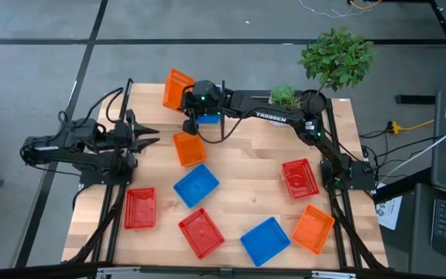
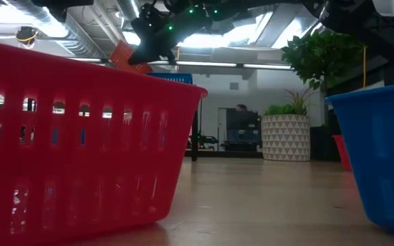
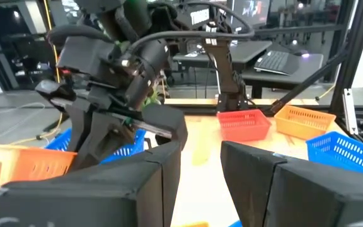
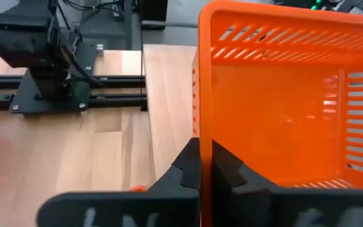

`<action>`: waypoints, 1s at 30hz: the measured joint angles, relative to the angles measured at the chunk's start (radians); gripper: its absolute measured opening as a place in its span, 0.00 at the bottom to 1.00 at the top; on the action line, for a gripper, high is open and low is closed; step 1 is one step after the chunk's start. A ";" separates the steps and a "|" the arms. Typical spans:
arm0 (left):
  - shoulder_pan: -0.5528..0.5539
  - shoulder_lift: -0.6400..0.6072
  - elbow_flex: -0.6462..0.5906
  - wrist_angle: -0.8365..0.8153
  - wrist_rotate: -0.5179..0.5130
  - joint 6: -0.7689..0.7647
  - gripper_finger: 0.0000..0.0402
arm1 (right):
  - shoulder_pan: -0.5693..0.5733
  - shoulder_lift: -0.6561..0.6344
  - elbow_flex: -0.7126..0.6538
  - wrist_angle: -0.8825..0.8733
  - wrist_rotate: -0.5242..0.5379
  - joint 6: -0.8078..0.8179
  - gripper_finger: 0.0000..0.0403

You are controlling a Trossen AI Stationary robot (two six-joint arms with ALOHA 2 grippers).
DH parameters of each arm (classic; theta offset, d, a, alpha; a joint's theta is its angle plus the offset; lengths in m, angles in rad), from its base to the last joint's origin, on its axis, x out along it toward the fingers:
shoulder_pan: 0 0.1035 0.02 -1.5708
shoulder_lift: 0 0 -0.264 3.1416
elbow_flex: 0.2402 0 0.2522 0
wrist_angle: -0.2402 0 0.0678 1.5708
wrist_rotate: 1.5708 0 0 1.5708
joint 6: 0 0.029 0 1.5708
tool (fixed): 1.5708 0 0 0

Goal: Stack baskets on shelf by color
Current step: Put the middle orange bin on the shelf

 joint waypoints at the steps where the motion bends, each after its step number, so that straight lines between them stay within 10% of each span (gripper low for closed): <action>1: 0.000 0.000 0.000 -0.005 0.000 -0.005 0.26 | 0.002 0.000 0.000 0.001 0.000 0.000 0.01; 21: 0.000 0.000 0.000 -0.010 0.000 -0.008 0.26 | 0.028 -0.001 0.000 0.067 0.020 -0.026 0.24; 30: 0.000 0.004 0.000 -0.002 -0.169 -0.008 0.26 | 0.089 -0.122 0.000 -0.225 0.468 -0.046 0.25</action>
